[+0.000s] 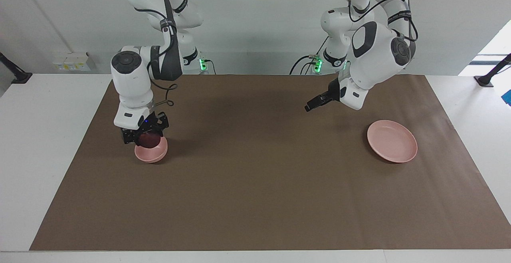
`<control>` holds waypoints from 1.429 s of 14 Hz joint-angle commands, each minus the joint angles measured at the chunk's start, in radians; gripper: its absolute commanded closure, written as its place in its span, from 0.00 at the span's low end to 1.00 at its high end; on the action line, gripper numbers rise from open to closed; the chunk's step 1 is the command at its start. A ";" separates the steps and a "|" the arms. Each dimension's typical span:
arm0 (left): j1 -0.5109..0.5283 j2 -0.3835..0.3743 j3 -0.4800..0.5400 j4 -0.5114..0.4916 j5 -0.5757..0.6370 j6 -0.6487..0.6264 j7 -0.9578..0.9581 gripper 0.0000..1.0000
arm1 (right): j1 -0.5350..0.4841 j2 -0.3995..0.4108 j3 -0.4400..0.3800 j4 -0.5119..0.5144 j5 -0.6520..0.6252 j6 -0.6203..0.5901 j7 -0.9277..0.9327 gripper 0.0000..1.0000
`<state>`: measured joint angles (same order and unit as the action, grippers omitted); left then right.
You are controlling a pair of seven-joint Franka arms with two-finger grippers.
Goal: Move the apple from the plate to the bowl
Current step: 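Move the apple toward the bowl while the left gripper withdraws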
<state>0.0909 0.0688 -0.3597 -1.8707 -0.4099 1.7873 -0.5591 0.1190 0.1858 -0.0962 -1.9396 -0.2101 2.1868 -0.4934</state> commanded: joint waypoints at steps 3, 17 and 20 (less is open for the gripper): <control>-0.137 -0.009 0.257 0.068 0.164 -0.083 0.253 0.00 | -0.012 0.012 0.003 -0.044 -0.074 0.069 -0.037 1.00; -0.099 -0.107 0.335 0.271 0.447 -0.184 0.794 0.00 | -0.044 0.075 0.003 -0.076 -0.072 0.134 -0.025 1.00; -0.074 -0.113 0.337 0.268 0.441 -0.206 0.792 0.00 | -0.042 0.086 0.003 -0.076 -0.058 0.134 -0.007 1.00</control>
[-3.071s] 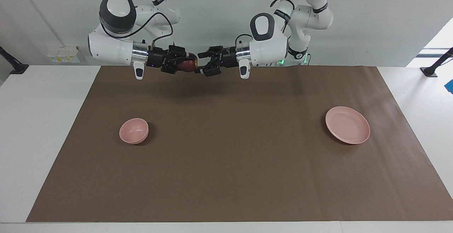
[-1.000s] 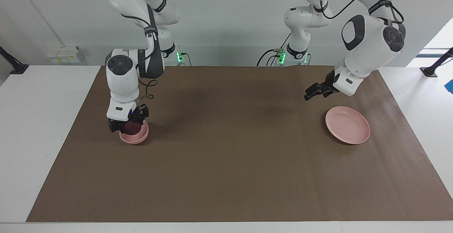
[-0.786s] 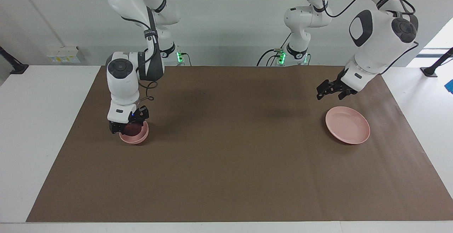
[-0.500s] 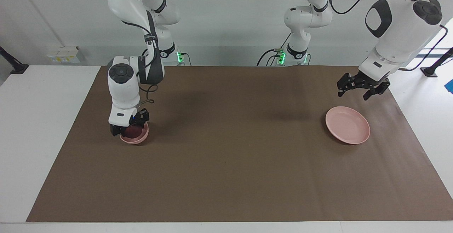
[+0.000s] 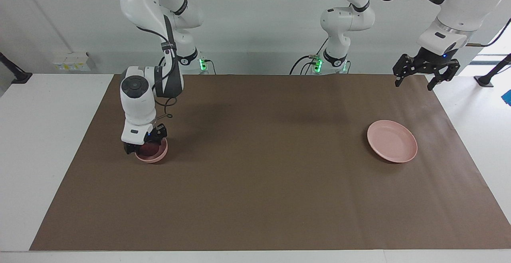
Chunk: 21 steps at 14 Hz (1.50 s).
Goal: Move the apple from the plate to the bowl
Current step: 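Lower the apple into the pink bowl and open the right gripper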
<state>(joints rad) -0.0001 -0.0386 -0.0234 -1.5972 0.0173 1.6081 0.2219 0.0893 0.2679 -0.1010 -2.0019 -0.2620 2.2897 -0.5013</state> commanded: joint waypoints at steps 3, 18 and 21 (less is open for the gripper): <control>0.017 -0.009 0.000 -0.004 0.010 -0.053 0.011 0.00 | -0.011 0.007 0.007 -0.014 -0.006 0.031 0.017 0.86; 0.017 0.019 -0.001 0.091 -0.046 -0.209 0.005 0.00 | -0.010 0.013 0.007 -0.014 -0.006 0.031 0.015 0.00; 0.017 0.006 -0.001 0.079 -0.046 -0.192 -0.006 0.00 | -0.010 0.013 0.009 -0.012 -0.006 0.030 0.015 0.00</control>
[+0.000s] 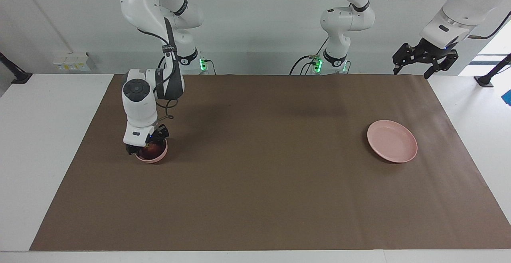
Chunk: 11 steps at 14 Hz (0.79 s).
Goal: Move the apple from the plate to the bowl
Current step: 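Lower the apple into the pink bowl and open the right gripper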
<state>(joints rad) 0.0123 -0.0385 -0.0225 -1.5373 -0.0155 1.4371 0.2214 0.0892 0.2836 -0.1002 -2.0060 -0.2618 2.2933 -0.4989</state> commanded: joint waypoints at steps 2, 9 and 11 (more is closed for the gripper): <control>-0.003 0.005 -0.004 0.017 -0.014 -0.021 -0.051 0.00 | -0.008 -0.001 0.008 0.004 -0.005 0.011 0.013 0.00; -0.008 0.008 -0.004 0.022 -0.017 -0.021 -0.066 0.00 | 0.014 -0.124 0.008 0.021 0.101 -0.061 0.261 0.00; -0.011 0.005 -0.010 0.017 -0.041 -0.026 -0.152 0.00 | 0.014 -0.170 0.008 0.021 0.107 -0.106 0.368 0.00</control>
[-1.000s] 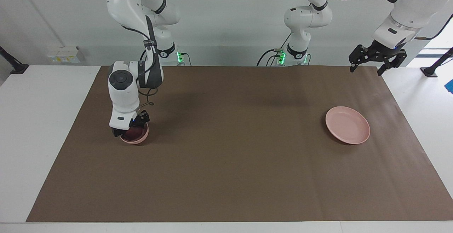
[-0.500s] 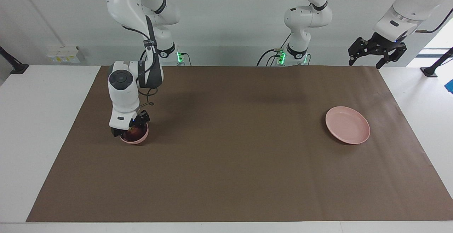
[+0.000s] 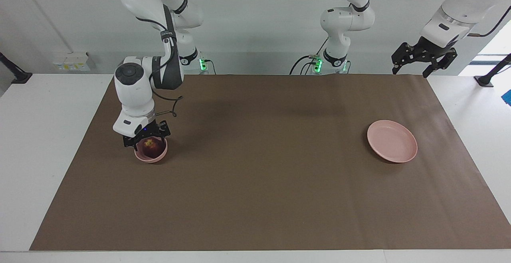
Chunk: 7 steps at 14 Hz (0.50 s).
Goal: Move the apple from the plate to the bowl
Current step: 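Lower the apple into the pink bowl and open the right gripper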
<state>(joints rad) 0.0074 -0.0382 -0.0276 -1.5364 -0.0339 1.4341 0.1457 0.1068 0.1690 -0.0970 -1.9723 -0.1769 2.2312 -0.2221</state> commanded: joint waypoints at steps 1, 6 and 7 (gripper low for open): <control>-0.006 0.004 -0.005 0.016 -0.024 -0.023 -0.102 0.00 | 0.004 -0.081 0.005 -0.011 0.037 -0.068 0.128 0.00; -0.006 0.004 -0.005 0.016 -0.024 -0.026 -0.112 0.00 | 0.005 -0.227 0.003 0.091 0.118 -0.335 0.207 0.00; 0.005 0.004 -0.003 0.016 -0.023 -0.031 -0.112 0.00 | -0.002 -0.238 0.002 0.140 0.129 -0.402 0.205 0.00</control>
<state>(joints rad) 0.0064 -0.0382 -0.0372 -1.5364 -0.0474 1.4324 0.0487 0.1185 -0.0399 -0.0968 -1.8995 -0.0880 1.9288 -0.0286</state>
